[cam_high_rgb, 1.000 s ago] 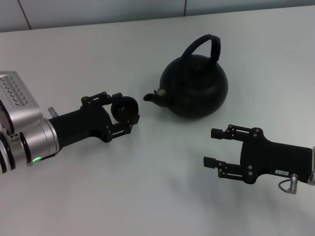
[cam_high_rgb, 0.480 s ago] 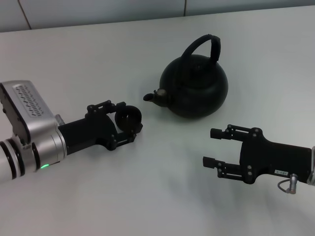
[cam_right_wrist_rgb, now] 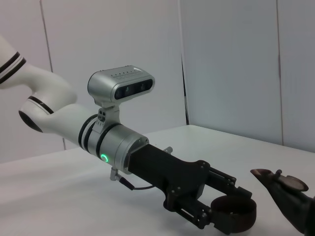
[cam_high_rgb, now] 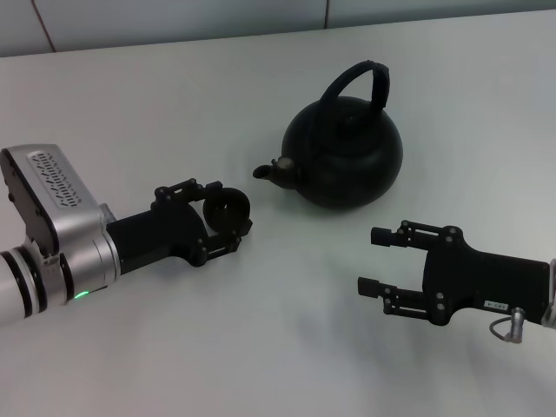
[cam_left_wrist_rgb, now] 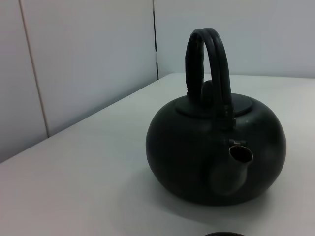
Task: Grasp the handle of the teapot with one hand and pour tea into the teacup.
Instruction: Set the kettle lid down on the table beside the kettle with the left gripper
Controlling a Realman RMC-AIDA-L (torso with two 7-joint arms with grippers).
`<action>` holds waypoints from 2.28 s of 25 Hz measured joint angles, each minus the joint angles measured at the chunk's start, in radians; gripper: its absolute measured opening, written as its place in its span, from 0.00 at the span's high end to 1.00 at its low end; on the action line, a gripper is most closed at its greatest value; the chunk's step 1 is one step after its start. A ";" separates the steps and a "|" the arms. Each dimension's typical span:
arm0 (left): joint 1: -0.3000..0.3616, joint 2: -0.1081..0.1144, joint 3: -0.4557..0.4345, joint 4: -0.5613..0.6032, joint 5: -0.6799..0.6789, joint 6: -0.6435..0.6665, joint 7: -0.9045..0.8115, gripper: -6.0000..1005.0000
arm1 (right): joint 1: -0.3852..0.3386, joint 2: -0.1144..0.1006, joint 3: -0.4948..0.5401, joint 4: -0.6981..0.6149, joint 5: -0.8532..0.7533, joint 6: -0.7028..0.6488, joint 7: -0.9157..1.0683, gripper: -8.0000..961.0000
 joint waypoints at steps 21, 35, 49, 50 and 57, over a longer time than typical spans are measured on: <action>0.000 0.000 0.000 -0.016 0.001 -0.022 0.022 0.18 | -0.001 0.000 0.000 0.001 0.000 0.001 0.000 0.28; -0.004 -0.001 -0.002 -0.025 -0.003 -0.035 0.013 0.15 | -0.001 0.000 0.000 -0.001 0.000 0.001 0.000 0.28; -0.001 -0.001 -0.008 -0.020 -0.004 -0.011 0.012 0.14 | -0.001 0.000 0.000 0.001 0.000 0.003 0.001 0.28; 0.003 0.000 -0.010 -0.018 -0.004 -0.002 0.012 0.14 | -0.001 0.000 0.000 0.001 0.000 0.003 0.001 0.28; 0.061 0.008 -0.019 0.045 -0.004 0.118 0.003 0.14 | -0.001 0.000 0.000 0.000 0.000 0.008 0.004 0.28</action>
